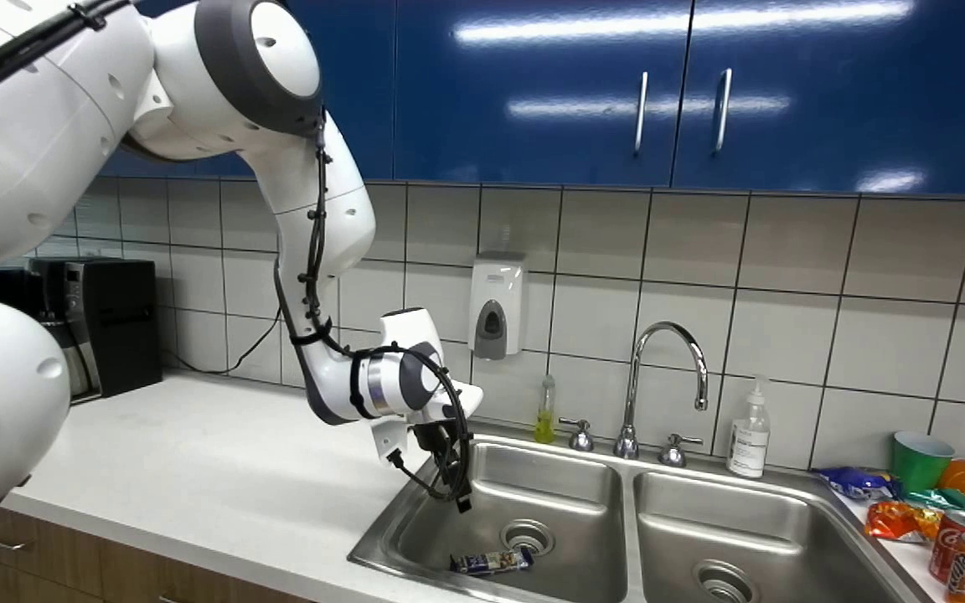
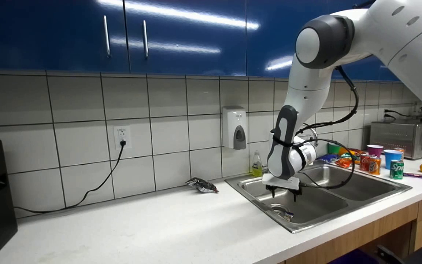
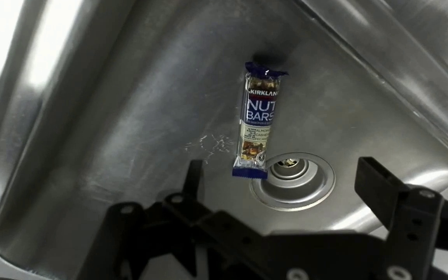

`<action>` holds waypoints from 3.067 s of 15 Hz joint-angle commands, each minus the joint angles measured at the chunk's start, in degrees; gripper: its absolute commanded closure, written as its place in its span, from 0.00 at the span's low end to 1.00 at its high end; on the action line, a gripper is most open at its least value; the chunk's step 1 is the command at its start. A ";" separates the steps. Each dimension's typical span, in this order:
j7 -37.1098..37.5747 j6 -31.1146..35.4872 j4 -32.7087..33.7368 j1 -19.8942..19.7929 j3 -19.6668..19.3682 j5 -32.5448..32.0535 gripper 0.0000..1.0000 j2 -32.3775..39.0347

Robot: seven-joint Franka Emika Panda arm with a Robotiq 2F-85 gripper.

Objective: Remove the packet from the left sink.

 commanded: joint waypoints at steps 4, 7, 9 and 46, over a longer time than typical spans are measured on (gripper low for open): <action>-4.99 0.60 5.17 -0.03 -0.82 7.64 0.00 5.43; -5.76 0.09 4.44 0.83 -1.22 9.71 0.00 5.39; -6.13 0.08 4.63 0.84 -1.20 10.74 0.00 6.01; -19.46 -12.88 20.59 -10.71 5.89 17.71 0.00 18.67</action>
